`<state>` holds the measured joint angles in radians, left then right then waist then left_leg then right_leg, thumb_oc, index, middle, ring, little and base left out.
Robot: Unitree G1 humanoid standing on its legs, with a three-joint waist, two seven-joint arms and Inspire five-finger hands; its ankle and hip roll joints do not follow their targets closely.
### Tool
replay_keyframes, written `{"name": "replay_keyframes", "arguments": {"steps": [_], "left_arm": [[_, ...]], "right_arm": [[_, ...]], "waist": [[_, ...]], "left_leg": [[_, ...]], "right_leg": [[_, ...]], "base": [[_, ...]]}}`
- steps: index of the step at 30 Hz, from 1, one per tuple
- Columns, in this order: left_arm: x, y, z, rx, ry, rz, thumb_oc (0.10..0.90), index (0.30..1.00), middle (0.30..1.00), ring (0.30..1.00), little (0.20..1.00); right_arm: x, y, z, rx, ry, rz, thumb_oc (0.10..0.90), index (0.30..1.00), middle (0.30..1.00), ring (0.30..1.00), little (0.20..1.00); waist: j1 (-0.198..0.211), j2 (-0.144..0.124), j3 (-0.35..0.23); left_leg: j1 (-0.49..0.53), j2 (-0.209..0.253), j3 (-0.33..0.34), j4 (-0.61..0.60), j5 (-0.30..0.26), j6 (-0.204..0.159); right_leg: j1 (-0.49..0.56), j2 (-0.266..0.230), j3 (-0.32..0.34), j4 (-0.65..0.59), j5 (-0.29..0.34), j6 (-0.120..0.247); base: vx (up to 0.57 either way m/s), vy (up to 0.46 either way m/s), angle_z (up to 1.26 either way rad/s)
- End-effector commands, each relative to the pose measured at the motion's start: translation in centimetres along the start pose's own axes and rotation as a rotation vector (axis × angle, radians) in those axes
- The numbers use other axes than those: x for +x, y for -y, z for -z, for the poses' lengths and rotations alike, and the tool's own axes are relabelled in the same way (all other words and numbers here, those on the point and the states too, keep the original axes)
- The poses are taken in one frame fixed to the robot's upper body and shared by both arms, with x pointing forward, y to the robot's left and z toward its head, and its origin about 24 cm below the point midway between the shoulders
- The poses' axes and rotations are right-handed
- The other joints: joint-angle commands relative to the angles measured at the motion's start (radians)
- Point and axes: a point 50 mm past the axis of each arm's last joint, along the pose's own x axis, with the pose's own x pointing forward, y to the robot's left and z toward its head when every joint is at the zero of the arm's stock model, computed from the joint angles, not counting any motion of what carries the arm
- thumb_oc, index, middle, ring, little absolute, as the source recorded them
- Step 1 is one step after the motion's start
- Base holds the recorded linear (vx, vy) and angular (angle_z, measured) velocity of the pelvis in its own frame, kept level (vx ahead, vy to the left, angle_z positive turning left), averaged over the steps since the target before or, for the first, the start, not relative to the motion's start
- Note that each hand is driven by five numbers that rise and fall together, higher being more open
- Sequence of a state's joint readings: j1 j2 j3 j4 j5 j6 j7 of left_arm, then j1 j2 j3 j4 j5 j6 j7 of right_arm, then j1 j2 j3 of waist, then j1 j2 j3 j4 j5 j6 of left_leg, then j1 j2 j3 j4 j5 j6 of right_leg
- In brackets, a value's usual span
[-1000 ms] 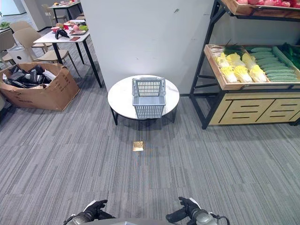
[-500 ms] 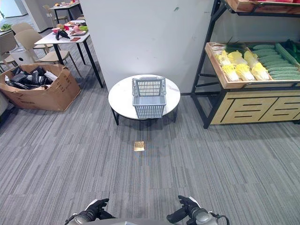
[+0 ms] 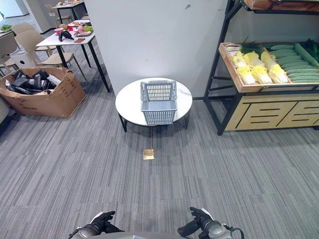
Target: Get the vegetables into the basket
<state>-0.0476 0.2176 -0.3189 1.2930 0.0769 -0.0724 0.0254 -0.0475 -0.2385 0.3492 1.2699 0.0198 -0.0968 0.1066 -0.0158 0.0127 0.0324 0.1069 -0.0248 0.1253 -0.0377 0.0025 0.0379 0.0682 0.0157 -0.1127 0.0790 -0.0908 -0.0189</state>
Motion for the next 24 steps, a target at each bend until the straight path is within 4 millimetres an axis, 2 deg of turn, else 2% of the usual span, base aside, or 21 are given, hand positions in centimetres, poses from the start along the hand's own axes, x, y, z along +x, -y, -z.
{"name": "replay_keyframes", "arguments": {"steps": [1, 14, 24], "left_arm": [[-0.12, -0.9, 1.27, 0.014, -0.063, -0.025, 0.9, 1.0, 1.0, 1.0, 1.0], [-0.14, -0.91, 1.37, 0.009, -0.067, -0.024, 0.9, 1.0, 1.0, 1.0, 1.0], [-0.04, -1.77, 0.7, -0.006, -0.046, -0.048, 0.9, 1.0, 1.0, 1.0, 1.0]], "right_arm": [[-0.55, 0.32, 2.79, -0.026, -0.111, -0.002, 0.9, 1.0, 1.0, 1.0, 1.0], [-0.57, 0.47, 2.81, -0.031, -0.115, 0.004, 0.9, 1.0, 1.0, 1.0, 1.0], [-0.45, 0.86, 2.18, -0.03, -0.1, 0.017, 0.9, 1.0, 1.0, 1.0, 1.0]], "waist": [[0.006, -0.041, 0.0], [0.01, -0.046, 0.001], [0.02, -0.052, 0.026]], "left_leg": [[0.013, 0.025, 0.038, -0.05, 0.016, -0.093], [0.016, 0.024, 0.04, -0.05, 0.011, -0.09], [0.008, 0.011, 0.045, -0.05, 0.003, -0.062]], "right_leg": [[0.056, -0.098, -0.001, -0.166, 0.189, 0.142], [0.058, -0.1, -0.001, -0.161, 0.188, 0.145], [0.009, -0.12, 0.018, -0.088, 0.181, 0.157]], "base": [[0.0, 0.0, 0.0], [0.0, 0.0, 0.0], [0.01, 0.054, -0.03]]}}
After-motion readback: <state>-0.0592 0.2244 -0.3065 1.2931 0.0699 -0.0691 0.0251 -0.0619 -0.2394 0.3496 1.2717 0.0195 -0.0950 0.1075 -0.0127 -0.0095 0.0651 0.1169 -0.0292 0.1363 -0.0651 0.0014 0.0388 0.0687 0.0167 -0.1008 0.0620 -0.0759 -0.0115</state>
